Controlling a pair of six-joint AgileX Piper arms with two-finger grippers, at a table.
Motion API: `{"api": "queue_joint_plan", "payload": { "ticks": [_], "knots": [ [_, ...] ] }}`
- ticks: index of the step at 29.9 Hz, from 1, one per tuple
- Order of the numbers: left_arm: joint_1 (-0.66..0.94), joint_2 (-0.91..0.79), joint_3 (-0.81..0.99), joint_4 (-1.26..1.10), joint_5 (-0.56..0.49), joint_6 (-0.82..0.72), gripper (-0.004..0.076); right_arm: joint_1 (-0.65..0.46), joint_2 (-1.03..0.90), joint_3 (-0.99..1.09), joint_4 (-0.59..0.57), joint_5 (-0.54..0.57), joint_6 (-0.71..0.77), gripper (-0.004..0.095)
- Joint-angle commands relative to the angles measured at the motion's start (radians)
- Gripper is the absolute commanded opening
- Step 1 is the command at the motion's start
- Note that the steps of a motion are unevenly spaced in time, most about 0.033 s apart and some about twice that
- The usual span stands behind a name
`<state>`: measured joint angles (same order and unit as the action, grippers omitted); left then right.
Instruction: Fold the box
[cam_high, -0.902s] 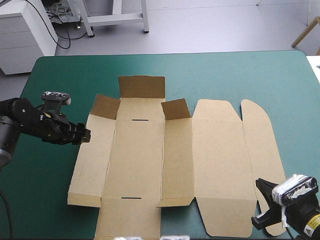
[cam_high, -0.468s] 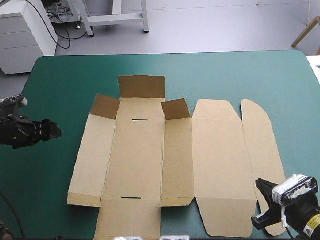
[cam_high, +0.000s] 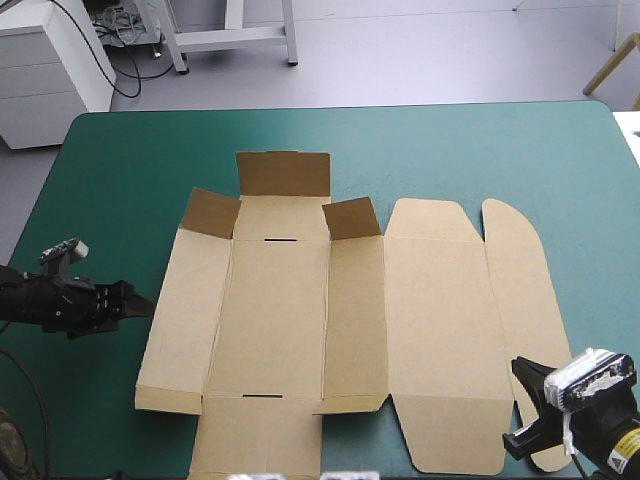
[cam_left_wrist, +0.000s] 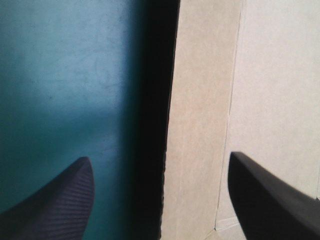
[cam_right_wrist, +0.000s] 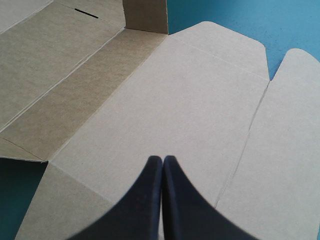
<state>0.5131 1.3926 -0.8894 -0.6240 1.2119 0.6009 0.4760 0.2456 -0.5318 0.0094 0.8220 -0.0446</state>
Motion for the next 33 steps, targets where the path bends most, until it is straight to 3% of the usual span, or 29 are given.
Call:
{"api": "queue_joint_plan", "payload": {
  "ticks": [1, 20, 33],
  "knots": [
    [-0.049, 0.018, -0.021, -0.061, 0.079, 0.01, 0.0532, -0.006, 0.01, -0.027, 0.002, -0.073, -0.01, -0.0019],
    [-0.319, 0.098, -0.021, -0.08, 0.083, -0.004, 0.0532, -0.006, 0.01, -0.027, 0.002, -0.073, -0.014, -0.0019],
    [-0.336, 0.098, -0.021, -0.14, 0.09, -0.046, 0.0523, -0.006, 0.01, -0.027, 0.002, -0.073, -0.019, -0.0019]
  ]
}}
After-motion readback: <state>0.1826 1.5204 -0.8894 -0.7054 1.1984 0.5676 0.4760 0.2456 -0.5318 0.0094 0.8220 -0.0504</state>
